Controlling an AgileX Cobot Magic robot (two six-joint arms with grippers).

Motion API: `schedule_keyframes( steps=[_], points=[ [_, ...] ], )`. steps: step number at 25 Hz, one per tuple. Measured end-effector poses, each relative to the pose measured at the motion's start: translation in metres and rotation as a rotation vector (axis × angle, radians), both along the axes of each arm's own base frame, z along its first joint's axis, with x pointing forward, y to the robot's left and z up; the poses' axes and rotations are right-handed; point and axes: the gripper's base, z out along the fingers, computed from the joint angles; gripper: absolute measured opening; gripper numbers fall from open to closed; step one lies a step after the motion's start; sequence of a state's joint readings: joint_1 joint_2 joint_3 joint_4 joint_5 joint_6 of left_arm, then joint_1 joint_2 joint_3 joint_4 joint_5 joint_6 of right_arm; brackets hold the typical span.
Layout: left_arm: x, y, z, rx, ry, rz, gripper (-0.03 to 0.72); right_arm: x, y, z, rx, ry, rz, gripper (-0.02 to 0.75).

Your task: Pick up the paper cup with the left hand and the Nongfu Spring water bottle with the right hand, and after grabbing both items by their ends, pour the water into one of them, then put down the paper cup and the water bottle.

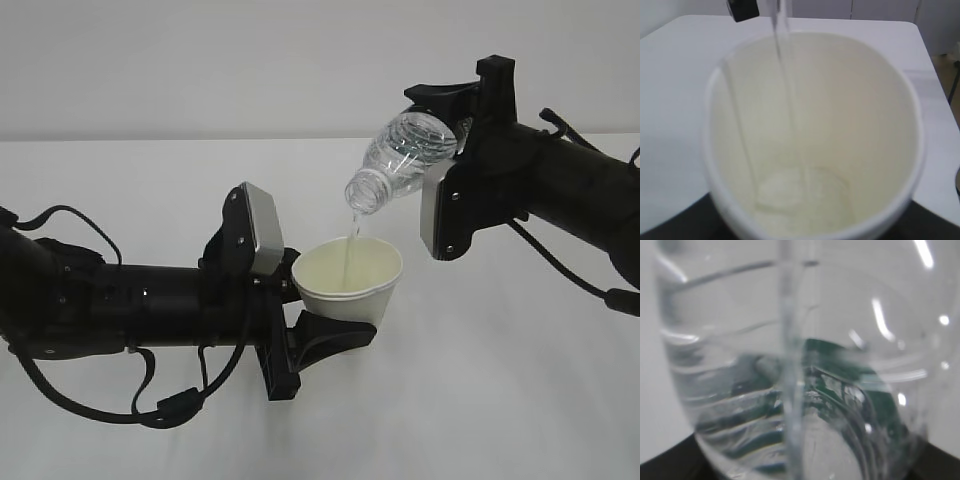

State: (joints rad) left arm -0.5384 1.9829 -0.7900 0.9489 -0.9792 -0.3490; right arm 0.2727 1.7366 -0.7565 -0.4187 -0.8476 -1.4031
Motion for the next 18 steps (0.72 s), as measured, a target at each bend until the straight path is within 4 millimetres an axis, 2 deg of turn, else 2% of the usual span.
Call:
schedule_keyframes(
  steps=[18],
  points=[
    [0.0,0.0,0.0,0.0,0.0,0.0,0.4,-0.0001,0.0002,0.0007,0.003,-0.007,0.002,0.471]
  ],
)
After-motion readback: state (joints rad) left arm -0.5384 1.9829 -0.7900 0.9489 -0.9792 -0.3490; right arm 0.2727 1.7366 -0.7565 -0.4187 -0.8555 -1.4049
